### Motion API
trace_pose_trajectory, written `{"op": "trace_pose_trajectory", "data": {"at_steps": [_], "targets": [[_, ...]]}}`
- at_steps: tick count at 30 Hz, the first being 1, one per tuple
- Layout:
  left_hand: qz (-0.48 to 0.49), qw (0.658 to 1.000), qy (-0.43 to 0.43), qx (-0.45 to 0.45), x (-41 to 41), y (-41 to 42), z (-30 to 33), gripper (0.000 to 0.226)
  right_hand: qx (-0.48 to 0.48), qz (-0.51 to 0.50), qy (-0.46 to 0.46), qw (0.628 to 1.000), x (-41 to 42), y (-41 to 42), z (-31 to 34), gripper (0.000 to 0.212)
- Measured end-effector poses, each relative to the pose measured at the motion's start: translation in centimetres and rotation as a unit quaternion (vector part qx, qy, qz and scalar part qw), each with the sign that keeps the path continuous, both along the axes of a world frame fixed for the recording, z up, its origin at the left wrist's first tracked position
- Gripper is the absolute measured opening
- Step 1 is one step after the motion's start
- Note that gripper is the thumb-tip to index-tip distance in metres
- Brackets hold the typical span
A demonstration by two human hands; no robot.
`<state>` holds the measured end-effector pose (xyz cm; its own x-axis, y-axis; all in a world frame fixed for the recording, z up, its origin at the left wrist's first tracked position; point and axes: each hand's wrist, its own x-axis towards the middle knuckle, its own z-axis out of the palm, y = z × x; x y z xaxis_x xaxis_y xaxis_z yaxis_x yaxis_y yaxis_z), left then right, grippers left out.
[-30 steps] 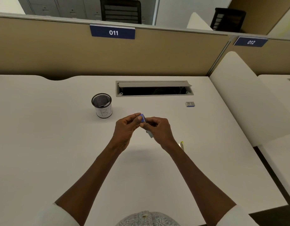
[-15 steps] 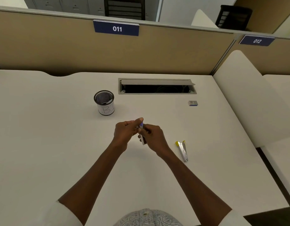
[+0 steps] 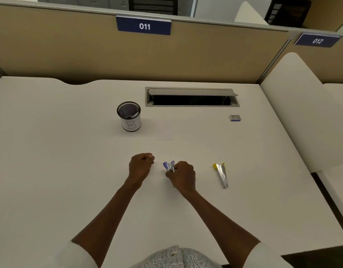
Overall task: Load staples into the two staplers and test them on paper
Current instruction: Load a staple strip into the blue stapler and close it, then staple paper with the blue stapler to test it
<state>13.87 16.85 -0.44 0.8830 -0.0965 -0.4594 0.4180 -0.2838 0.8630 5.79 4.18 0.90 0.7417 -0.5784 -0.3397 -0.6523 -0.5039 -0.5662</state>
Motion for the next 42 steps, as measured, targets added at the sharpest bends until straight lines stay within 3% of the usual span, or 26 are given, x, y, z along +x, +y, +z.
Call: {"op": "trace_pose_trajectory", "data": {"at_steps": [5,10,22,27,33,42], "targets": [[-0.051,0.976,-0.151,0.150,0.0,1.8,-1.7,0.027,-0.017,-0.001,-0.008,1.000,0.3,1.2,-1.0,0.025],[-0.091,0.956,-0.218,0.174,-0.5,2.4,-2.7,0.033,-0.017,0.001,-0.007,1.000,0.8,1.6,-1.4,0.022],[-0.173,0.934,-0.226,0.215,-0.6,2.8,-4.6,0.047,-0.068,0.077,-0.006,0.995,0.7,2.1,-2.6,0.040],[-0.188,0.928,-0.231,0.223,-0.7,3.1,-5.0,0.050,-0.057,0.041,-0.028,0.997,1.3,1.4,-2.2,0.042],[-0.169,0.935,-0.235,0.206,-0.5,2.7,-4.9,0.049,-0.036,0.031,-0.091,0.995,5.4,-2.3,-0.8,0.035],[-0.160,0.942,-0.239,0.175,3.3,-0.2,-3.7,0.044,-0.016,0.121,-0.109,0.987,11.7,-5.9,-0.1,0.028]]}}
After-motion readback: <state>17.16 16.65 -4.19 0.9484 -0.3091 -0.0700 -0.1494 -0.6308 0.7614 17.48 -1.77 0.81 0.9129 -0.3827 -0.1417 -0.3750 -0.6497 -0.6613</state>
